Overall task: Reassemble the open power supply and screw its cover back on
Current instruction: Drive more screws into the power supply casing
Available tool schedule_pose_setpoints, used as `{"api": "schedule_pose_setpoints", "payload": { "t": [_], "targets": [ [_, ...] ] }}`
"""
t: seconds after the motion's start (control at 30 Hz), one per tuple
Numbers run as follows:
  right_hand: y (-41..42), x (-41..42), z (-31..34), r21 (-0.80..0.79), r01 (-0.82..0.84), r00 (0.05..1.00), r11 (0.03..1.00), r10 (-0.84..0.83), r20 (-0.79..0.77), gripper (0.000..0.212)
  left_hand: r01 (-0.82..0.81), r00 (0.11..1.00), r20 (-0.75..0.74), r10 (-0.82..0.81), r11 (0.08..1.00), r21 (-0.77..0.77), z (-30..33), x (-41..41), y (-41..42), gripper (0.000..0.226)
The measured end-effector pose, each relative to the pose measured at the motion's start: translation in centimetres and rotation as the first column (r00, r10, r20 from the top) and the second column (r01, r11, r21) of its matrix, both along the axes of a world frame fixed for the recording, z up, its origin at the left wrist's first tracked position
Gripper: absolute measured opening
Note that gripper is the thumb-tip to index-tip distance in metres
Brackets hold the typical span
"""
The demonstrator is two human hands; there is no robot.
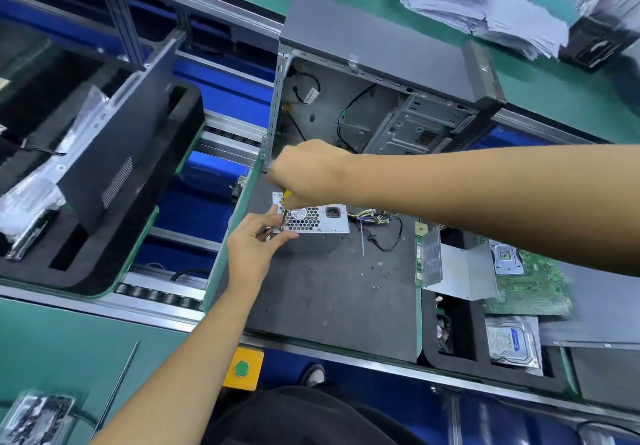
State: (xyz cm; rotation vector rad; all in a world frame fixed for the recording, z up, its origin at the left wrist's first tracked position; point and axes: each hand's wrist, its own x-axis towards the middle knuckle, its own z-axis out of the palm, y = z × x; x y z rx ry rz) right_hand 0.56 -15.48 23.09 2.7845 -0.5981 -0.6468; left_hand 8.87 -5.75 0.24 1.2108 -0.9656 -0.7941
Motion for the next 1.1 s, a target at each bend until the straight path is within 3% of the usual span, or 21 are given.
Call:
{"api": "schedule_pose_setpoints", "payload": {
  "t": [0.03,0.1,0.17,0.23,0.3,0.37,0.43,0.5,0.6,0.73,0.83,0.87,0.97,1.03,1.1],
  "targets": [
    [-0.2,-0.1,0.1,-0.035,-0.136,0.989,0.990,0.134,-0.059,0.017,0.003,1.000,-0.012,-0.003,1.000,-0.001,-0.1,0.0,0.0,0.032],
    [-0.8,-0.2,0.3,-0.078,-0.335,0.936,0.939,0.322,-0.144,0.033,0.007,1.000,-0.024,-0.007,1.000,0.001,-0.2,-0.1,0.0,0.030],
    [-1.3,-0.2,0.7,-0.086,-0.432,0.892,0.898,0.412,-0.184,0.044,0.005,1.000,-0.015,-0.005,1.000,0.002,-0.3,0.0,0.0,0.030],
    [-1.3,0.0,0.9,-0.070,-0.433,0.893,0.899,0.416,-0.173,0.039,-0.004,1.000,-0.001,0.004,1.000,0.001,-0.2,0.0,-0.1,0.031],
    [-0.7,0.1,0.8,-0.033,-0.324,0.940,0.946,0.317,-0.128,0.028,-0.012,1.000,0.002,0.012,1.000,-0.010,-0.1,0.0,-0.1,0.034],
    [0.0,0.4,0.1,0.050,-0.025,0.999,0.998,0.027,-0.045,0.003,-0.020,1.000,0.018,0.020,1.000,-0.017,-0.1,0.0,-0.1,0.035],
    [0.5,0.6,-0.4,0.117,0.293,0.952,0.949,-0.301,0.052,0.020,-0.012,1.000,0.029,0.012,1.000,-0.024,-0.1,0.0,0.1,0.036],
    [0.5,0.6,-0.7,0.190,0.487,0.854,0.852,-0.511,0.103,0.025,-0.011,0.999,0.043,0.012,1.000,-0.023,0.0,0.0,0.1,0.036],
    [0.5,0.6,-0.3,0.185,0.551,0.818,0.814,-0.571,0.073,0.023,-0.007,0.999,0.047,0.007,1.000,-0.011,0.2,0.0,0.2,0.036],
    [0.7,0.3,-0.1,0.059,0.365,0.930,0.929,-0.367,0.021,0.015,-0.023,0.996,0.080,0.023,1.000,0.000,0.5,0.0,0.3,0.033],
    [0.5,-0.2,0.3,0.044,0.133,0.991,0.990,-0.134,0.009,0.055,-0.031,0.994,0.101,0.028,0.999,0.021,0.7,0.0,0.3,0.032],
    [0.2,-0.4,0.5,0.018,0.008,1.000,1.000,-0.007,-0.005,0.056,-0.028,0.995,0.097,0.025,0.999,0.028,0.7,-0.1,0.3,0.033],
    [0.0,-0.5,0.8,0.026,-0.398,0.912,0.917,0.399,-0.094,0.035,-0.043,0.991,0.127,0.036,0.998,0.054,0.8,0.0,0.2,0.035],
    [0.1,-0.3,0.8,0.044,-0.441,0.887,0.897,0.443,-0.132,0.023,-0.059,0.985,0.167,0.048,0.996,0.059,1.1,0.0,0.2,0.036],
    [0.2,-0.2,0.8,0.059,-0.249,0.964,0.967,0.253,-0.078,0.014,-0.055,0.986,0.162,0.045,0.997,0.057,1.2,-0.1,0.3,0.038]
  ]
}}
